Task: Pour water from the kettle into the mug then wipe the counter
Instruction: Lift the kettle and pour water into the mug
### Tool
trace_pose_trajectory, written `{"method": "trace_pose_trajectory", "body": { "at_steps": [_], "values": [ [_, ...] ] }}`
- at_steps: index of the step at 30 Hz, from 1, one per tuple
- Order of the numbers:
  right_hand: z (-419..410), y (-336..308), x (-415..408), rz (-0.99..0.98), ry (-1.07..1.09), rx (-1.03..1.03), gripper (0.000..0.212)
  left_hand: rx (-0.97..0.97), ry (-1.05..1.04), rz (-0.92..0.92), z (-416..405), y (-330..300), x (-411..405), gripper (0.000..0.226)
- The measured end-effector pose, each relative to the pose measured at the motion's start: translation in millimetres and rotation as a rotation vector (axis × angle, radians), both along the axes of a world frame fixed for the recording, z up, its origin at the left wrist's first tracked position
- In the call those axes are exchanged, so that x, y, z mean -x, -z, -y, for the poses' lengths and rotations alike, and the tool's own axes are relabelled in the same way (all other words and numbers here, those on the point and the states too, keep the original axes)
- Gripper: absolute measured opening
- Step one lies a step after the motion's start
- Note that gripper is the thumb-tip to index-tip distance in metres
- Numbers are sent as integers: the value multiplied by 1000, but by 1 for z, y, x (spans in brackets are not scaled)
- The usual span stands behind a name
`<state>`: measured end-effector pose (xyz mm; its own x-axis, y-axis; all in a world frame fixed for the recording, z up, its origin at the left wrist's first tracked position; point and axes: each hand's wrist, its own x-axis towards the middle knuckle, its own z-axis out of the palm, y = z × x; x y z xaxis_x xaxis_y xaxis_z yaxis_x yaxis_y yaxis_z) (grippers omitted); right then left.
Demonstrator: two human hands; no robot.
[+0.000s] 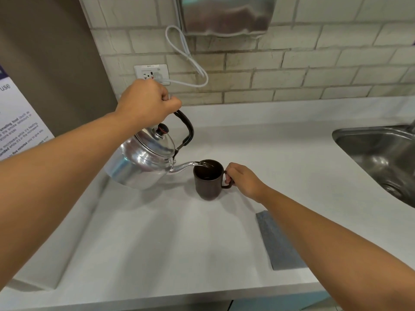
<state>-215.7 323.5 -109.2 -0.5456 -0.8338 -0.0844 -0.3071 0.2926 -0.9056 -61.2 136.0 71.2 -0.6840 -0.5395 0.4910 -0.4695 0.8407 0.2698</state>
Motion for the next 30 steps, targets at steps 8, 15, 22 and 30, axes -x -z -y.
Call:
{"method": "trace_pose_trajectory", "body": {
  "at_steps": [8,15,22,30],
  "values": [
    [0,-2,0,-13,-10,-11,23,43,6,18,1,-7,-1,42],
    [-1,-4,-2,-8,4,-7,23,51,16,21,2,-9,-2,41],
    [-1,-4,-3,-19,6,-16,23,21,5,2,2,-2,-2,39],
    [-1,-4,-3,-23,14,-24,24,-55,33,-100,12,15,-9,40]
  ]
}}
